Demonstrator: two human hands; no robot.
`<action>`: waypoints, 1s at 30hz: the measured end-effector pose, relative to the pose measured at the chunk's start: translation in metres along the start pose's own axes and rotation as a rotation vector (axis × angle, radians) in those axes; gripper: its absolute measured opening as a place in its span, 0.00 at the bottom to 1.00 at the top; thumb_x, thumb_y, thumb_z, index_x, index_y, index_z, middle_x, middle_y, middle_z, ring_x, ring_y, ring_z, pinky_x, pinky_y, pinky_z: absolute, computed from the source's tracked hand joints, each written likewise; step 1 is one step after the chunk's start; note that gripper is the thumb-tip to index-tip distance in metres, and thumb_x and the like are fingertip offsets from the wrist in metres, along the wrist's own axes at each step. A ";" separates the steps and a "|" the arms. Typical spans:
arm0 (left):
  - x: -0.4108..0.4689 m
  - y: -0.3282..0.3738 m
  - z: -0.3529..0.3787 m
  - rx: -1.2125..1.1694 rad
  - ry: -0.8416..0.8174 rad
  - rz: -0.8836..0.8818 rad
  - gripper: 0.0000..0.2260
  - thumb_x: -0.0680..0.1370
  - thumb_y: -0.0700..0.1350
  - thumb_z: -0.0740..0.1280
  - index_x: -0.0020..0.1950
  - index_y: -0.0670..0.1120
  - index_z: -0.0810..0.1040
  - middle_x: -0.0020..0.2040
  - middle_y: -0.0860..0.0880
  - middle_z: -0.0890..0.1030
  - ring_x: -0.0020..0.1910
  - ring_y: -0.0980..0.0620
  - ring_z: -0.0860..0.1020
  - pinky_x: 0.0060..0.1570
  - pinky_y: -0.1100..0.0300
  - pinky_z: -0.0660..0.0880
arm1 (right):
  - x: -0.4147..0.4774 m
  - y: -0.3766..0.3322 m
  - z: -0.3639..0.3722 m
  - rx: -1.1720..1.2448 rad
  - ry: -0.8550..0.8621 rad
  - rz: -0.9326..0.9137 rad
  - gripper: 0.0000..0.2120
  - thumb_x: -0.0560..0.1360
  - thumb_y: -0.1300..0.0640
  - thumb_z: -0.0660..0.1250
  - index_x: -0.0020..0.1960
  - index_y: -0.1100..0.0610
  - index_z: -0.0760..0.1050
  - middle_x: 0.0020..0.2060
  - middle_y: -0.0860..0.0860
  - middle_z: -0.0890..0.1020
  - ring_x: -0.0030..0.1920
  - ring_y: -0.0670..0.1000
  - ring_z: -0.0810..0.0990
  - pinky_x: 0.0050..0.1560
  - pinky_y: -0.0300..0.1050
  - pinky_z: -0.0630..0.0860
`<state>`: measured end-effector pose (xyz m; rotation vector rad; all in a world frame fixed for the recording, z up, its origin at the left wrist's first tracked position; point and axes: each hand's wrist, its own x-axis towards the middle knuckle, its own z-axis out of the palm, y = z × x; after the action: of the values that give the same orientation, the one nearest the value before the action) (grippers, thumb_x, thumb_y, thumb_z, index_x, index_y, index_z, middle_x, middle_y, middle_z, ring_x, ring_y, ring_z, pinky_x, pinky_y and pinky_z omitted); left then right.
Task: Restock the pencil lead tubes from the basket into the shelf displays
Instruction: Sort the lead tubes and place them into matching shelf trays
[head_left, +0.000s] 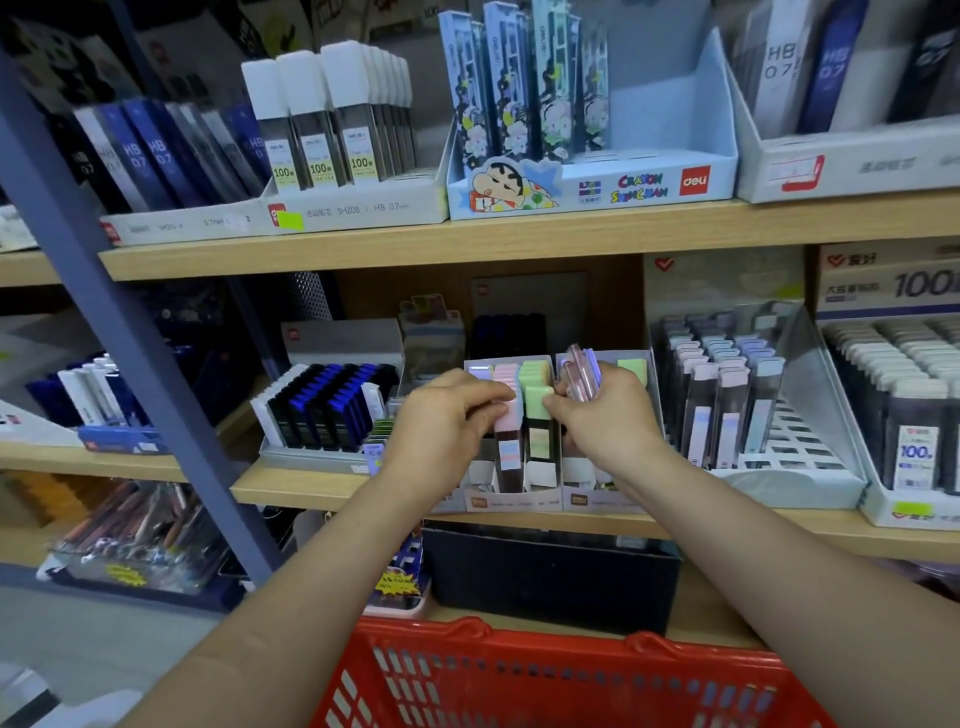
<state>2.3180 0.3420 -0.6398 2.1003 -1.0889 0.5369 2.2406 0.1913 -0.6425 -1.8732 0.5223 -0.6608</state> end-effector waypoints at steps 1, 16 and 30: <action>0.001 0.000 0.001 0.008 -0.003 -0.003 0.09 0.76 0.40 0.70 0.55 0.47 0.84 0.49 0.51 0.80 0.48 0.53 0.78 0.50 0.59 0.76 | 0.001 -0.001 0.001 -0.014 0.007 0.011 0.06 0.75 0.58 0.72 0.51 0.55 0.77 0.43 0.54 0.81 0.45 0.57 0.82 0.47 0.56 0.83; 0.001 0.014 -0.010 -0.041 -0.028 -0.063 0.11 0.78 0.44 0.68 0.59 0.52 0.80 0.47 0.56 0.72 0.43 0.61 0.72 0.43 0.77 0.67 | -0.015 -0.019 -0.028 0.791 -0.436 0.546 0.10 0.79 0.50 0.64 0.46 0.57 0.75 0.30 0.51 0.74 0.26 0.46 0.72 0.22 0.36 0.70; -0.005 0.056 -0.029 -0.853 -0.110 -0.448 0.09 0.69 0.37 0.76 0.48 0.44 0.81 0.39 0.42 0.84 0.38 0.49 0.83 0.44 0.54 0.81 | -0.043 -0.035 -0.032 0.519 -0.515 0.374 0.26 0.76 0.36 0.61 0.50 0.60 0.79 0.31 0.58 0.80 0.24 0.51 0.74 0.23 0.39 0.69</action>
<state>2.2681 0.3438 -0.6018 1.5251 -0.6799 -0.2425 2.1887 0.2095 -0.6084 -1.3293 0.3081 -0.0386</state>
